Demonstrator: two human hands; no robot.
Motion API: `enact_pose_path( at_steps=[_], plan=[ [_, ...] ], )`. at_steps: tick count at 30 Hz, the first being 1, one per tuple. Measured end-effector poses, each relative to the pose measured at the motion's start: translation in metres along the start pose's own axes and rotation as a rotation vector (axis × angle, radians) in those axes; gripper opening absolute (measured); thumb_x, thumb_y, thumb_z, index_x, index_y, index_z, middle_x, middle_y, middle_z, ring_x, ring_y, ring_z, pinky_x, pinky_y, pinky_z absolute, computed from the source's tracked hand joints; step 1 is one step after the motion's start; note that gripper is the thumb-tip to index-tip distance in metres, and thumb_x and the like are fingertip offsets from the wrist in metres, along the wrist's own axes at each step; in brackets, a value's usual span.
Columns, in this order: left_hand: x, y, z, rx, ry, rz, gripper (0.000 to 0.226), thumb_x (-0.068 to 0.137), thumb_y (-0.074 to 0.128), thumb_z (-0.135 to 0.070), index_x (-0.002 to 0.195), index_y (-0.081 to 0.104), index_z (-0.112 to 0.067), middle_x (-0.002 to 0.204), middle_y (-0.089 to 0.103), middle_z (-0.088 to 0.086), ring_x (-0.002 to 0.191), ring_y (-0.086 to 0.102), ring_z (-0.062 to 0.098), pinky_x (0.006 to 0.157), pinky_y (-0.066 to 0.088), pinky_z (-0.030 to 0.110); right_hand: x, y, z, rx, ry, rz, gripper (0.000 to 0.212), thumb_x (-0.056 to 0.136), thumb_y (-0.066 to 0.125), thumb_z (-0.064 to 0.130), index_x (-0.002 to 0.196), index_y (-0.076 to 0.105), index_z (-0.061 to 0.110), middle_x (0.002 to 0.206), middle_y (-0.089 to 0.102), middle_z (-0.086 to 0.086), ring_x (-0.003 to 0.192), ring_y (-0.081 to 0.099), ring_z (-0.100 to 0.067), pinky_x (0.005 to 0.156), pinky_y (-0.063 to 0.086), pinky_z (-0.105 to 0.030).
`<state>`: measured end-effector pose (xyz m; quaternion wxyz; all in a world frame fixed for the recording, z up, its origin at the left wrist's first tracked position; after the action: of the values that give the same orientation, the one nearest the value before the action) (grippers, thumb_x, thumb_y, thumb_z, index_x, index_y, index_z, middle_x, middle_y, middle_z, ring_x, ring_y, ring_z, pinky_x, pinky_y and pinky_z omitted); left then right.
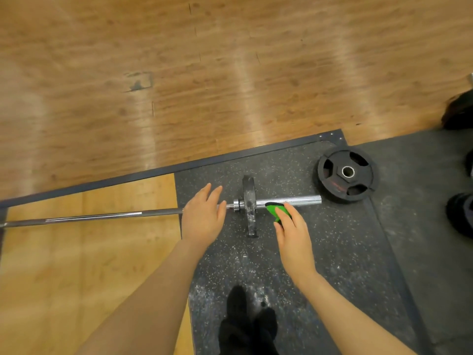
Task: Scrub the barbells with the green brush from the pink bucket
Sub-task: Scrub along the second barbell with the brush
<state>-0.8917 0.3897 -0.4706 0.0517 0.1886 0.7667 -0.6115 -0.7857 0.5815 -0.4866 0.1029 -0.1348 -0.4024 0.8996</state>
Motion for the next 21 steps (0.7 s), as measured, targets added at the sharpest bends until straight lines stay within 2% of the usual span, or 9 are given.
enact_pose_path(
  at_steps=[4, 8, 14, 21],
  plan=[
    [0.012, 0.024, 0.016, 0.001, -0.008, 0.023, 0.049, 0.102, 0.034, -0.041, 0.147, 0.035, -0.024, 0.155, 0.030, 0.003, 0.140, 0.031, 0.021, 0.109, 0.034, 0.043, 0.012, 0.021, -0.011, -0.014, 0.007, 0.032, 0.036, 0.099, 0.049, 0.016, 0.135, 0.054, 0.015, 0.149, 0.039, 0.001, 0.136, 0.033, -0.016, 0.111, 0.022, -0.024],
    [0.030, 0.051, 0.032, -0.011, -0.005, 0.032, 0.048, 0.102, 0.035, -0.039, 0.147, 0.035, -0.025, 0.155, 0.030, 0.003, 0.140, 0.032, 0.021, 0.110, 0.033, 0.041, 0.026, 0.049, -0.024, -0.023, 0.020, 0.034, 0.036, 0.099, 0.049, 0.015, 0.135, 0.054, 0.015, 0.148, 0.040, 0.000, 0.137, 0.033, -0.016, 0.114, 0.030, -0.033],
    [0.063, 0.108, 0.058, -0.051, 0.019, 0.046, 0.048, 0.103, 0.032, -0.038, 0.149, 0.031, -0.027, 0.157, 0.025, -0.001, 0.141, 0.029, 0.017, 0.110, 0.030, 0.039, 0.055, 0.107, -0.047, -0.052, 0.022, -0.006, 0.037, 0.098, 0.051, 0.015, 0.135, 0.055, 0.015, 0.147, 0.041, 0.000, 0.134, 0.037, -0.018, 0.110, 0.025, -0.025],
    [0.097, 0.194, 0.092, -0.044, 0.031, 0.035, 0.047, 0.102, 0.031, -0.038, 0.148, 0.033, -0.026, 0.156, 0.029, 0.001, 0.140, 0.031, 0.018, 0.112, 0.030, 0.036, 0.083, 0.181, -0.089, -0.031, -0.017, -0.045, 0.038, 0.098, 0.052, 0.015, 0.135, 0.054, 0.018, 0.148, 0.039, 0.003, 0.135, 0.037, -0.015, 0.110, 0.024, -0.025]
  ],
)
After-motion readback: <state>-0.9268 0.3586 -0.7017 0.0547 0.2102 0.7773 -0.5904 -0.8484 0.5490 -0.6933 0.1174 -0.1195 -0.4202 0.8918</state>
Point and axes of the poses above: each hand's wrist, its own x-axis towards the middle knuckle, its own y-axis out of the palm, z = x × y, the point moved 5 cm from there along x, towards the middle knuckle
